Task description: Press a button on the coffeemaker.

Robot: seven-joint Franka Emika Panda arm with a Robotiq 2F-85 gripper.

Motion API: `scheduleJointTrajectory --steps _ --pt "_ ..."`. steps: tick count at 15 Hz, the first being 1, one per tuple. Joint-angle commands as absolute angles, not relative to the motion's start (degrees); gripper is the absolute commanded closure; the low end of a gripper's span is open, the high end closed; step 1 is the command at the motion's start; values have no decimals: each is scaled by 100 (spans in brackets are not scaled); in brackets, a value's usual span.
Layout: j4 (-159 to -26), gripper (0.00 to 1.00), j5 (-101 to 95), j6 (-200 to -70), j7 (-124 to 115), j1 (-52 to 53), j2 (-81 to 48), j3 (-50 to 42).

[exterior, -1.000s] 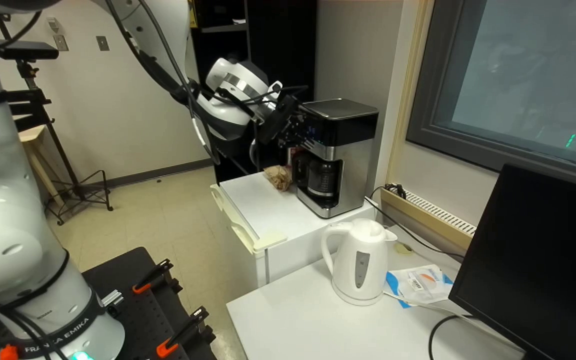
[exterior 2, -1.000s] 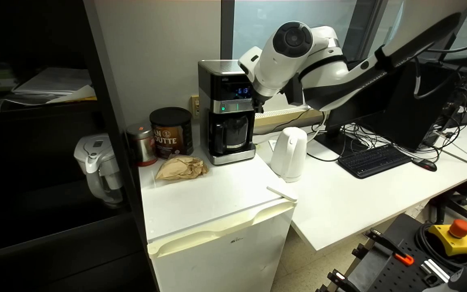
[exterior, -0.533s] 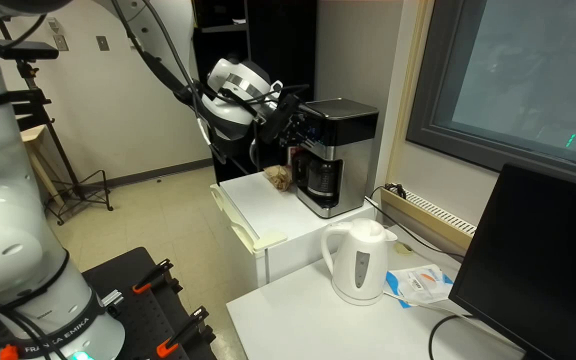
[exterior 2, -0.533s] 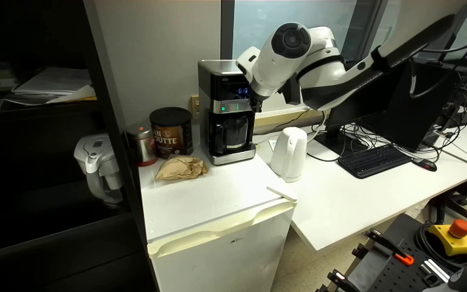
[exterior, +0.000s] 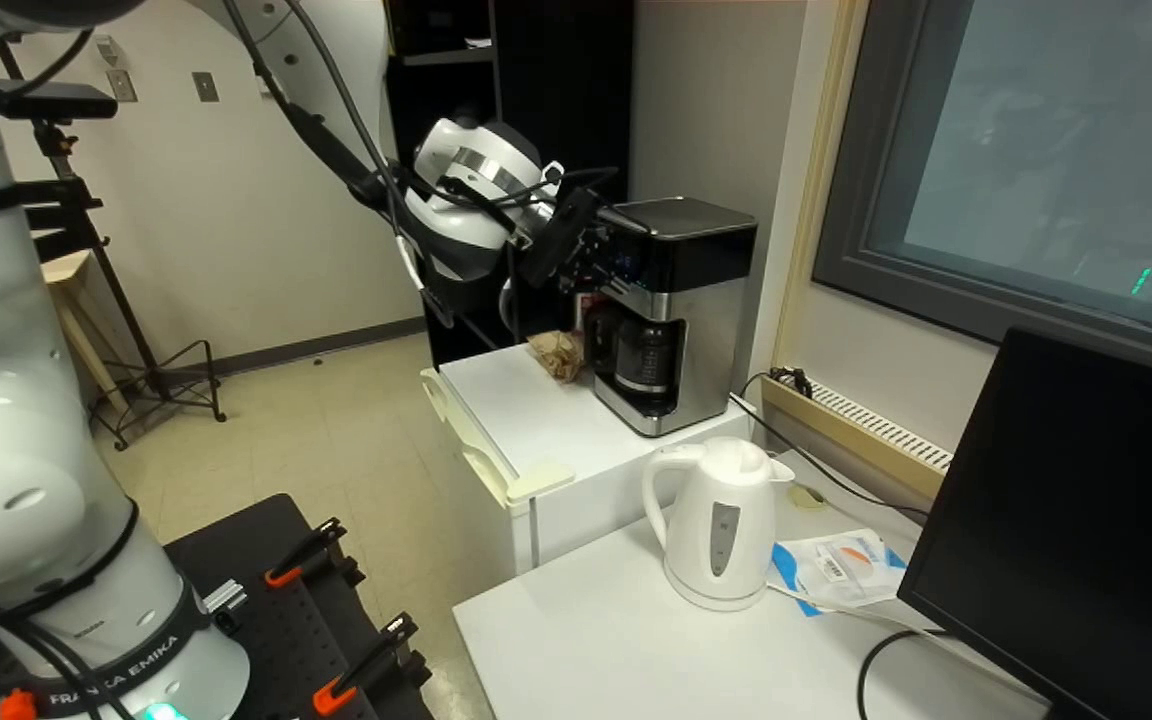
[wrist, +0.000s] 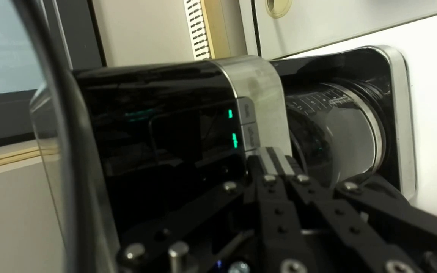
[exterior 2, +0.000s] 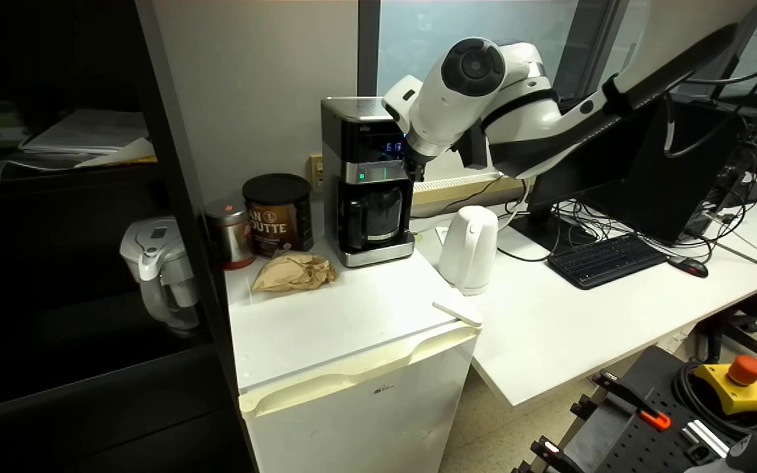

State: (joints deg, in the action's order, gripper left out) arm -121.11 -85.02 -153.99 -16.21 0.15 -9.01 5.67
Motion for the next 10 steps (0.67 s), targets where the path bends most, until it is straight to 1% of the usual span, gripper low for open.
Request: scheduleJointTrajectory --steps 1,10 --pt "-11892 99 -8739 -15615 -1803 -21 -1044 529" --pt "-11877 99 -8740 -15768 -1836 -76 -1084 513"
